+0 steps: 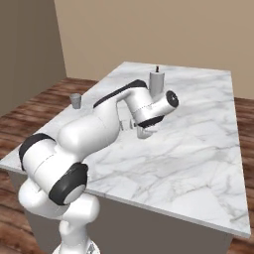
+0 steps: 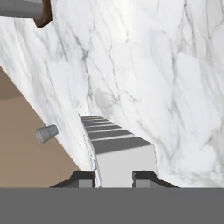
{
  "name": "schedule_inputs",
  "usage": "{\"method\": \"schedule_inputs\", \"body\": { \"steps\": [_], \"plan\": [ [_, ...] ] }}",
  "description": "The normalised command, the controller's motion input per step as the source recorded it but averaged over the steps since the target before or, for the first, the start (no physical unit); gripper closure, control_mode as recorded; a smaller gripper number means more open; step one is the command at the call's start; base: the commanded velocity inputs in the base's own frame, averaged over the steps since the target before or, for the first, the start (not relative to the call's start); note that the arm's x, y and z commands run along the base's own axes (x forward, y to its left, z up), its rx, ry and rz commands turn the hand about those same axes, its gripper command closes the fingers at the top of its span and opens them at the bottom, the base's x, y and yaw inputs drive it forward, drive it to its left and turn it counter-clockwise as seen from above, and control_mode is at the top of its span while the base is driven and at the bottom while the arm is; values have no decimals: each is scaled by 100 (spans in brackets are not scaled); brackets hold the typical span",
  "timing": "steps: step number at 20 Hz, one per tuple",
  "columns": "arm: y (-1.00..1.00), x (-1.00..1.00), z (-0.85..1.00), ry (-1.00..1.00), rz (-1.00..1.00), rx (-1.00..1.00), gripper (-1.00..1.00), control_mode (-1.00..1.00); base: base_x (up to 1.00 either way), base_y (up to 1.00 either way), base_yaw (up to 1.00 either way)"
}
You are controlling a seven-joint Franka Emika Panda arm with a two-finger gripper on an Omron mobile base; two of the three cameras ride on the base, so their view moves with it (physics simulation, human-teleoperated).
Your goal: Open the freezer door, pick up the ice cube tray from the freezer, and place it on the dining counter.
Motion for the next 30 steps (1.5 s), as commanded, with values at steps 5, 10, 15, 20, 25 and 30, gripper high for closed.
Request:
{"method": "schedule_inputs", "body": {
  "steps": [5, 10, 15, 20, 25, 30],
  "plan": [
    [0, 21, -17, 0, 8, -4, 100, -100, 0, 0, 0],
    [7, 5, -11, 1, 1, -11, 100, -100, 0, 0, 0],
    [11, 0, -27, 0, 1, -16, 100, -100, 0, 0, 0],
    [10, 0, -35, 0, 1, -15, 100, -100, 0, 0, 0],
    [18, 2, -47, 0, 1, -14, 100, -100, 0, 0, 0],
    [11, 1, -48, 0, 2, -9, 100, -100, 0, 0, 0]
  ]
}}
